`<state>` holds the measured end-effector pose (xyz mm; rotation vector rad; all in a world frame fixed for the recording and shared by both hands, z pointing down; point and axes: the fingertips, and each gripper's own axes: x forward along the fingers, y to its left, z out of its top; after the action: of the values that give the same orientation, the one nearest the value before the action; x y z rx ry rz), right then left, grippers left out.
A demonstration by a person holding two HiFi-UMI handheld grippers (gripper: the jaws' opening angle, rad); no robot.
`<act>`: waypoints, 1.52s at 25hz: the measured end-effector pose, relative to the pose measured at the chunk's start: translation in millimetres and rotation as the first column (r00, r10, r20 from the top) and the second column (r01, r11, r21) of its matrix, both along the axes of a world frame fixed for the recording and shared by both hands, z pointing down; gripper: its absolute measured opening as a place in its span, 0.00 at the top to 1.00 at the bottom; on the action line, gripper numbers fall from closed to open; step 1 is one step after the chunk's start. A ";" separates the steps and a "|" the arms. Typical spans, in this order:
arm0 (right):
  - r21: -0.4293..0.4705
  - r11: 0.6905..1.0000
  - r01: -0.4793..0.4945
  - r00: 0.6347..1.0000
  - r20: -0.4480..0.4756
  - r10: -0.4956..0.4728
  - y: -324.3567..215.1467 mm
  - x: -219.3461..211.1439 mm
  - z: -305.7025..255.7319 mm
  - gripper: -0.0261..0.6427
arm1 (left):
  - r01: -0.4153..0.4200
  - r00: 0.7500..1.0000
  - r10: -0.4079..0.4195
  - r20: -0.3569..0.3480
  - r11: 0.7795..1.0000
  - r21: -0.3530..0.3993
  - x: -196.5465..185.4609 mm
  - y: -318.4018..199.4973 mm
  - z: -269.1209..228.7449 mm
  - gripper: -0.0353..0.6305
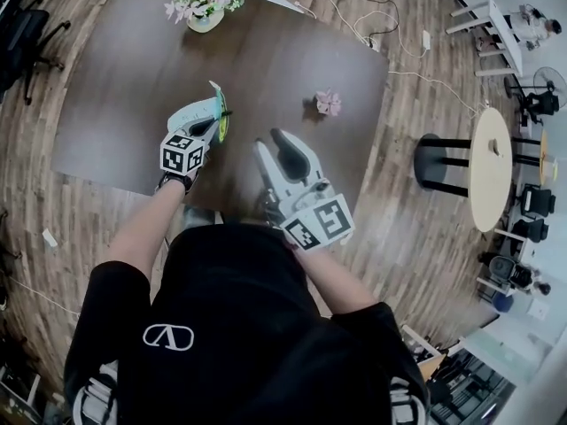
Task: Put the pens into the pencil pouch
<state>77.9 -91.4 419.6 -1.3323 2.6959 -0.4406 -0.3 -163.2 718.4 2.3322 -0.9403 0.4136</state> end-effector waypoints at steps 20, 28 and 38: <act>-0.074 0.994 -0.078 0.997 -0.028 0.076 12.2 40.9 37.2 0.77 | -0.102 0.994 0.104 0.014 0.989 -0.109 39.0 17.5 64.8 0.78; 0.022 0.997 -0.080 0.996 -0.049 0.081 7.0 47.2 9.0 0.77 | -0.061 0.987 0.094 -0.129 0.969 0.238 7.8 20.7 -102.3 0.78; 0.173 0.985 -0.021 0.996 -0.083 0.036 -0.8 15.0 -34.3 0.77 | 0.137 0.970 0.045 -0.237 0.707 0.693 -53.8 73.1 -363.4 0.84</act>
<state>92.9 -92.3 385.3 -1.3684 2.7063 -0.1461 -54.0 -90.1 355.0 2.9383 -1.1768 -0.3305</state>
